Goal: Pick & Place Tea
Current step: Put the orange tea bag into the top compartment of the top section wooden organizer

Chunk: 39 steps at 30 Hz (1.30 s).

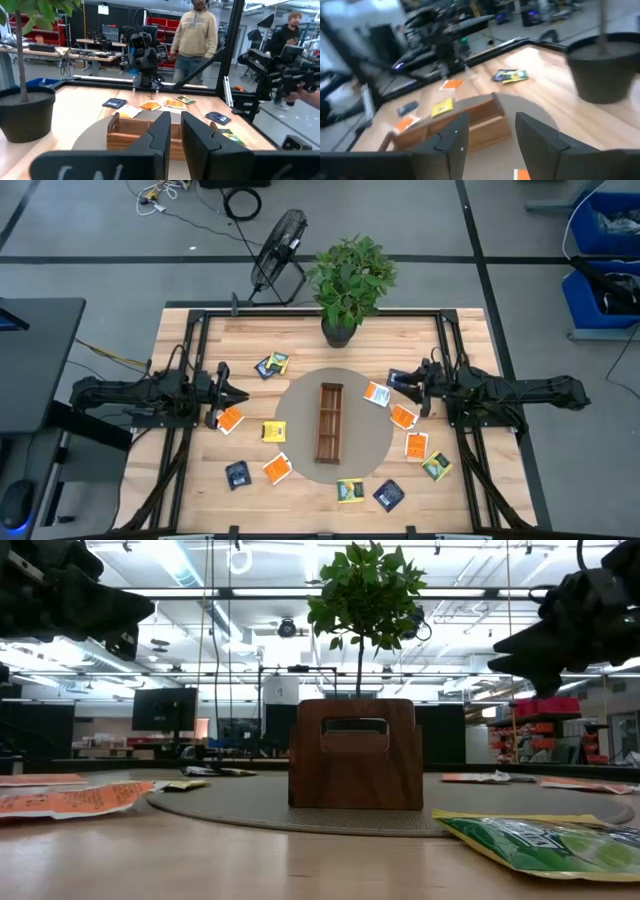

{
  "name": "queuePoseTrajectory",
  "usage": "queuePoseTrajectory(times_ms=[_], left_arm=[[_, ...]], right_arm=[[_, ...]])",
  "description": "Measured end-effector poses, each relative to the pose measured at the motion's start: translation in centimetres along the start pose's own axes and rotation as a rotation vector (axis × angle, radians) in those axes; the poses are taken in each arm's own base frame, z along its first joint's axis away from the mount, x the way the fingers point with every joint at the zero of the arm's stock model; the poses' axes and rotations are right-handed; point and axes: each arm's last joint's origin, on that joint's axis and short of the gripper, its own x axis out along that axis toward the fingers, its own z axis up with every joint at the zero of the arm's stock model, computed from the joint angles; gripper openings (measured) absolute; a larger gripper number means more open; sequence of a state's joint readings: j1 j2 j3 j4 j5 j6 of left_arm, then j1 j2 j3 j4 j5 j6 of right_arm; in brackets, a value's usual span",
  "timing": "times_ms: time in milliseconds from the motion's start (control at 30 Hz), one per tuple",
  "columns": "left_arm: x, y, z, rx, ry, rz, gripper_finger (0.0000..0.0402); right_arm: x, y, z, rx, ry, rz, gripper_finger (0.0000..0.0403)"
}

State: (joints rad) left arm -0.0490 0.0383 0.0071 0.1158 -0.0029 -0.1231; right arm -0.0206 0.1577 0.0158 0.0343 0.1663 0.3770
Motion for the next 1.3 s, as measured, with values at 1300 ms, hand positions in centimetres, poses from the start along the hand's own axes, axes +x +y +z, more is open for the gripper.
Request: queuePoseTrajectory(times_ms=[1300], left_arm=[[0.0, 0.0, 0.2, -0.101, -0.019, 0.001, 0.0046]], right_arm=[[2.8, 3.6, 1.7, -0.38, 0.3, 0.061, 0.0171]])
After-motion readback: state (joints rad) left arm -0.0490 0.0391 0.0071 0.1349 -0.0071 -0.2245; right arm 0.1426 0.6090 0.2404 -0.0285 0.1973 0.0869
